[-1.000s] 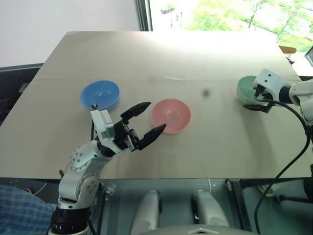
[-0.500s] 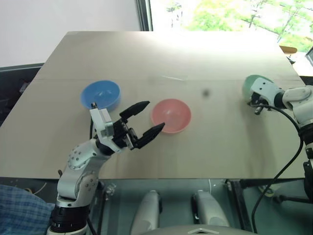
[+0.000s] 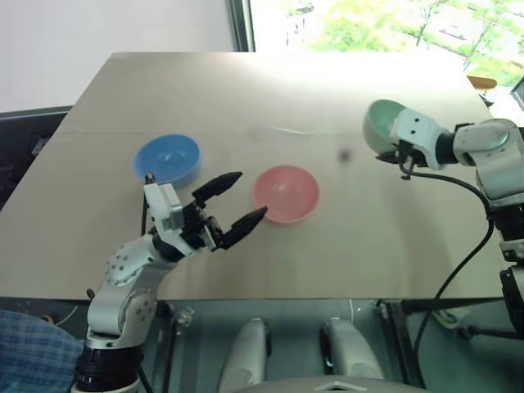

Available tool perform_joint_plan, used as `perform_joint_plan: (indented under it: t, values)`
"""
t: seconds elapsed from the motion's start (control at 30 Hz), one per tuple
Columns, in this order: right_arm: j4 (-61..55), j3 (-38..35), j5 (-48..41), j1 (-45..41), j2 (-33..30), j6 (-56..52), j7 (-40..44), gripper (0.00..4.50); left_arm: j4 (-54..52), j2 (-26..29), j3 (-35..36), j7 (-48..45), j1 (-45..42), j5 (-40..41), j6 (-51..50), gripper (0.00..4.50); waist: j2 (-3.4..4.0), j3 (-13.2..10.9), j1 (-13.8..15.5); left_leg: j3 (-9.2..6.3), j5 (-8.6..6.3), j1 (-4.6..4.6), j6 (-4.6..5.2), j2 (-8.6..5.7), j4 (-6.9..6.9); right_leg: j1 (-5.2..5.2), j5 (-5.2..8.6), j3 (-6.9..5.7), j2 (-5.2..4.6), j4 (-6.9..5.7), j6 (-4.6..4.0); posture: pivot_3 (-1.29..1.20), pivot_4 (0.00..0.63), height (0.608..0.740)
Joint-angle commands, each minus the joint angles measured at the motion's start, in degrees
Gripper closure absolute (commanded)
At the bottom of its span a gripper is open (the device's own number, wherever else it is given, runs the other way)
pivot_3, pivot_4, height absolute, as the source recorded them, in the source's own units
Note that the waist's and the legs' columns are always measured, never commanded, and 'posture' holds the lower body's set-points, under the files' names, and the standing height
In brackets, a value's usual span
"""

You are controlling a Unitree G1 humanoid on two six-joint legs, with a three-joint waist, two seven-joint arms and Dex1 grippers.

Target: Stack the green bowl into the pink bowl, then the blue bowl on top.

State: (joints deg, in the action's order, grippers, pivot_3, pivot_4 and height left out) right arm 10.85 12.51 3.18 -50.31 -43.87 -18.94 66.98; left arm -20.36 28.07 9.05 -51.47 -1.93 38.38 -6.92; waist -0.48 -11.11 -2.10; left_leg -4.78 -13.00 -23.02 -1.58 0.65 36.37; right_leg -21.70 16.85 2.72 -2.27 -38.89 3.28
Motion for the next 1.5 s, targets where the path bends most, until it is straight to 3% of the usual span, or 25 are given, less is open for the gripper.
perform_joint_plan:
  t: [0.03, 0.17, 0.43, 0.5, 0.57, 0.6, 0.67, 0.8, 0.93, 1.07, 1.27, 1.5]
  values:
    - [-12.7, -0.1, -5.2, -0.8, 0.2, -3.9, 4.5, 4.46, 0.7, 1.0, 1.7, -1.3, -0.1, -0.2, 1.3, 0.00, 0.00, 0.0, 0.2, -0.02, 0.00, -0.01, 0.00, -0.01, 0.00, 0.00, 0.00, -0.03, -0.01, 0.02, 0.00, 0.00, 0.150, 0.740]
    - [-23.5, 2.9, -7.6, -1.1, 2.1, -7.5, 6.5, 4.46, 2.5, 1.4, 2.2, -2.3, -0.7, -0.4, 1.5, 0.00, -0.01, 0.0, 0.1, -0.09, 0.00, -0.05, 0.00, -0.01, 0.02, -0.02, 0.00, -0.09, -0.02, 0.01, 0.00, 0.00, 0.150, 0.740]
    - [-30.9, 7.4, -9.7, -2.2, 6.6, -10.4, 5.9, 4.46, 3.1, 0.9, 1.5, -3.0, -1.4, -1.2, 1.4, 0.00, -0.01, 0.0, 0.1, -0.17, 0.00, -0.04, -0.01, -0.01, 0.04, 0.00, 0.00, -0.17, -0.02, -0.04, 0.00, 0.00, 0.150, 0.740]
    - [-30.8, 8.2, -9.2, -2.5, 7.0, -10.0, 5.8, 3.70, 2.7, 0.7, 1.4, -2.9, -1.2, -1.3, 1.3, 0.00, -0.01, 0.0, 0.0, -0.18, 0.00, -0.04, -0.01, -0.01, 0.04, 0.00, 0.00, -0.18, -0.02, -0.04, 0.00, 0.00, 0.150, 0.740]
    - [-30.3, 8.6, -8.7, -2.8, 7.1, -9.7, 5.4, 3.22, 2.3, 0.6, 1.5, -2.6, -0.9, -1.3, 1.2, 0.00, -0.02, 0.0, 0.1, -0.17, 0.00, -0.04, -0.01, -0.02, 0.04, 0.00, 0.00, -0.17, -0.02, -0.04, 0.00, 0.00, 0.150, 0.740]
    - [-29.8, 8.6, -8.6, -3.2, 7.4, -9.5, 4.9, 2.32, 2.0, 0.5, 1.5, -2.4, -0.4, -1.4, 1.3, 0.00, -0.02, 0.0, 0.1, -0.19, 0.00, -0.04, -0.01, -0.02, 0.04, 0.00, 0.00, -0.18, -0.02, -0.03, 0.00, 0.00, 0.150, 0.740]
    - [-29.3, 8.3, -8.5, -3.6, 8.3, -9.5, 3.7, 2.13, 1.5, 0.3, 1.5, -2.2, 0.3, -1.5, 1.4, 0.00, -0.02, 0.0, 0.0, -0.18, 0.00, -0.04, -0.01, -0.02, 0.04, 0.00, 0.00, -0.18, -0.02, -0.03, 0.00, 0.00, 0.150, 0.740]
    - [-28.7, 7.6, -8.4, -3.5, 8.9, -10.4, 1.6, 0.62, 1.3, 0.3, 1.7, -2.0, 0.5, -1.5, 1.3, 0.00, -0.02, 0.0, -0.2, -0.19, 0.00, -0.03, -0.01, -0.01, 0.03, 0.00, 0.00, -0.18, -0.02, -0.04, 0.00, 0.00, 0.150, 0.740]
    - [-27.4, 3.8, -10.0, -0.6, 8.5, -10.7, -1.6, 0.62, 1.2, 0.4, 3.0, -1.2, 0.4, -1.1, 1.2, 0.00, -0.04, 0.0, 0.0, -0.19, 0.00, -0.04, -0.01, -0.02, 0.04, 0.00, 0.00, -0.19, -0.03, -0.05, 0.00, 0.00, 0.150, 0.740]
    - [-26.2, -5.9, -16.6, 4.9, 8.2, -14.1, -4.5, 0.62, 2.7, 1.2, 4.6, 2.1, -0.7, -2.9, 0.5, 0.00, -0.07, 0.0, 0.2, -0.21, 0.00, -0.07, 0.00, -0.04, 0.04, 0.02, 0.00, -0.21, -0.05, -0.02, 0.00, 0.00, 0.150, 0.740]
    - [-26.7, -17.5, -28.4, 12.9, 6.6, -12.0, -1.1, 0.62, 8.5, 6.4, 5.0, 10.2, -5.9, -12.1, -3.6, 0.00, -0.07, 0.0, 0.2, -0.22, 0.00, -0.05, 0.00, -0.05, 0.03, 0.02, 0.00, -0.22, -0.03, -0.05, 0.00, 0.00, 0.150, 0.740]
    - [-30.1, -25.3, -36.2, 22.7, 1.7, -11.9, 1.0, 0.62, 13.7, 14.8, 2.5, 12.2, -10.3, -22.4, -7.2, 0.00, -0.04, 0.0, -0.2, -0.13, 0.00, -0.06, 0.01, -0.05, 0.01, 0.01, 0.00, -0.14, -0.02, -0.02, 0.00, 0.00, 0.150, 0.740]
